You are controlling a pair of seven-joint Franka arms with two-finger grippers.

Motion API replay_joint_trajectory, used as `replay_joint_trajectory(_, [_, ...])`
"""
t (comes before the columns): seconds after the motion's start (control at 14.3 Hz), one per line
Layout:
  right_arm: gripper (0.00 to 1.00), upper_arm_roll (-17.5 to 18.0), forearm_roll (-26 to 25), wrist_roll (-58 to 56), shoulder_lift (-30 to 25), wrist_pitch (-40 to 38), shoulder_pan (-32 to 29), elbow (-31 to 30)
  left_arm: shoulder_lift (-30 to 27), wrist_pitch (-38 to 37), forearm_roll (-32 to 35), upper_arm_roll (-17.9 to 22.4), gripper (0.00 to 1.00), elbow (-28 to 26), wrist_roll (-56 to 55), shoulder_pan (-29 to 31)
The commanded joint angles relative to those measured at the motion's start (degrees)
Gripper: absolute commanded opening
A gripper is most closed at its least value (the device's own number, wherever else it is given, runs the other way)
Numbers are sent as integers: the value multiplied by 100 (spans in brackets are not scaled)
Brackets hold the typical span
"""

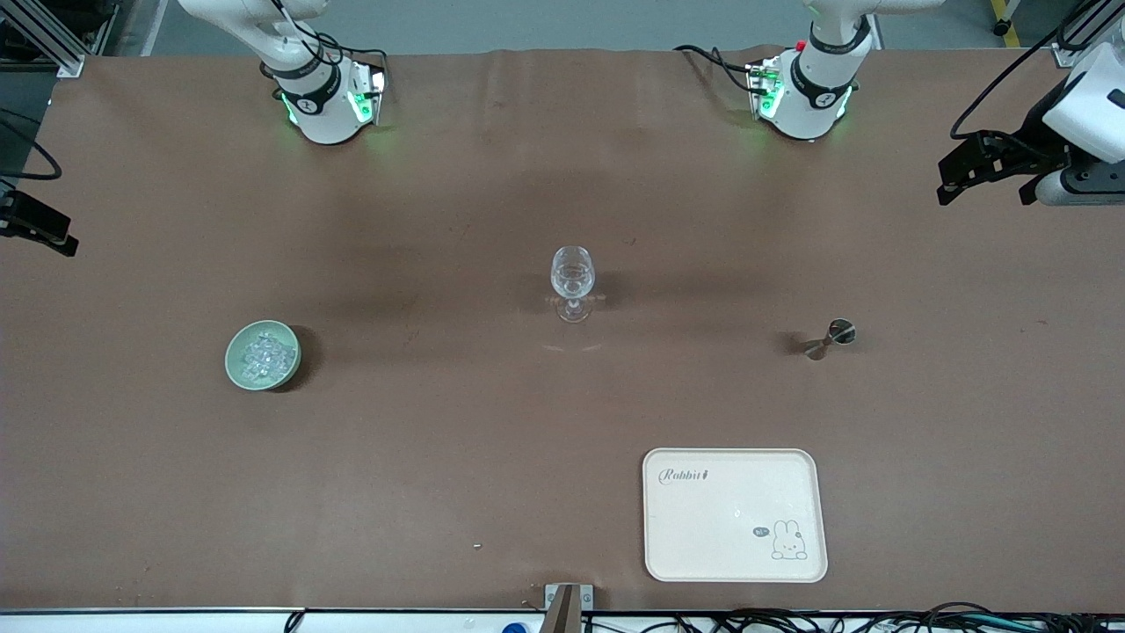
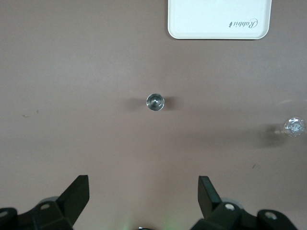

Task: Pour wine and add ice with both arms
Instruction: 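Reach the right gripper to the ice bowl while the left gripper reaches the jigger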

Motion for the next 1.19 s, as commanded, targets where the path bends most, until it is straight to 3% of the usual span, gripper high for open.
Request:
replay_joint_trajectory(0.0, [100, -42, 0, -155, -160, 0, -5, -161, 102, -115, 9, 5, 100, 177, -93, 1])
replay_joint_trajectory(0.35, [100, -15, 9, -164, -204, -115, 12, -161, 418, -115, 255, 5, 100, 563, -23, 28])
replay_joint_trajectory(0.84, [97, -33, 202, -199, -134, -1, -32, -257, 1525, -62, -483, 5, 100, 546, -313, 915])
replay_joint_trajectory(1.05, [97, -33, 202, -199, -125, 656, -41, -827, 2236, 60, -421, 5, 100, 651, -155, 1082])
replay_joint_trajectory(1.12, [97, -33, 202, -199, -108, 928, -41, -1055, 2508, 52, -387, 5, 100, 974, -224, 1074])
